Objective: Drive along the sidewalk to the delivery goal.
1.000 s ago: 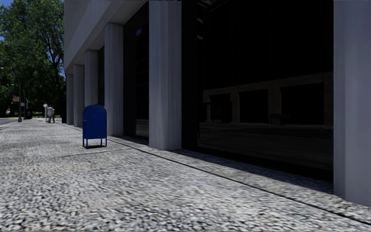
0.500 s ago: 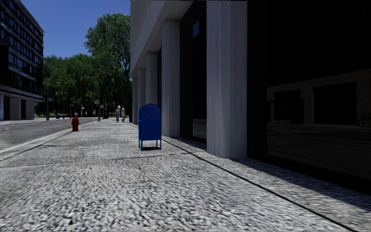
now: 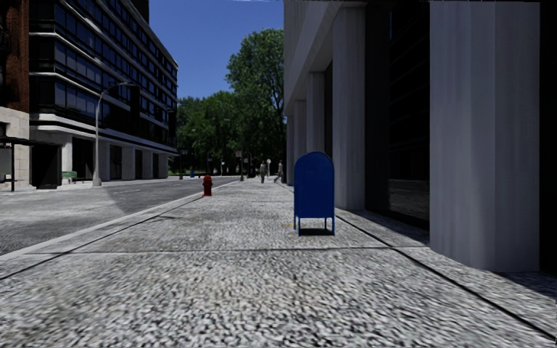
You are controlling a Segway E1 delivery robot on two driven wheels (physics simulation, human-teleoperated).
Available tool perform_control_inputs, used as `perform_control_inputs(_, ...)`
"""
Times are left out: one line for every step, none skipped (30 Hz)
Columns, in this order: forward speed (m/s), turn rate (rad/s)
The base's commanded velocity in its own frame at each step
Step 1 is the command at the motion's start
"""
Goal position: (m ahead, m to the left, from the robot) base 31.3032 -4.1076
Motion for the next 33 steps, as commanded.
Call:
perform_control_inputs(1.52,0.71)
perform_control_inputs(1.52,0.71)
perform_control_inputs(1.53,0.70)
perform_control_inputs(1.55,0.70)
perform_control_inputs(1.55,0.70)
perform_control_inputs(1.58,0.70)
perform_control_inputs(1.60,0.69)
perform_control_inputs(1.62,0.64)
perform_control_inputs(1.62,0.64)
perform_control_inputs(1.63,0.55)
perform_control_inputs(1.64,0.50)
perform_control_inputs(1.67,0.45)
perform_control_inputs(1.67,0.45)
perform_control_inputs(1.79,0.31)
perform_control_inputs(1.87,0.00)
perform_control_inputs(2.00,0.00)
perform_control_inputs(2.00,0.00)
perform_control_inputs(2.00,0.00)
perform_control_inputs(2.00,0.00)
perform_control_inputs(2.00,0.00)
perform_control_inputs(2.00,0.00)
perform_control_inputs(2.00,0.00)
perform_control_inputs(2.00,0.00)
perform_control_inputs(2.00,0.00)
perform_control_inputs(2.00,0.00)
perform_control_inputs(2.00,0.00)
perform_control_inputs(2.00,0.00)
perform_control_inputs(2.00,0.00)
perform_control_inputs(2.00,0.00)
perform_control_inputs(2.00,0.00)
perform_control_inputs(2.00,0.00)
perform_control_inputs(2.00,0.00)
perform_control_inputs(2.00,0.00)
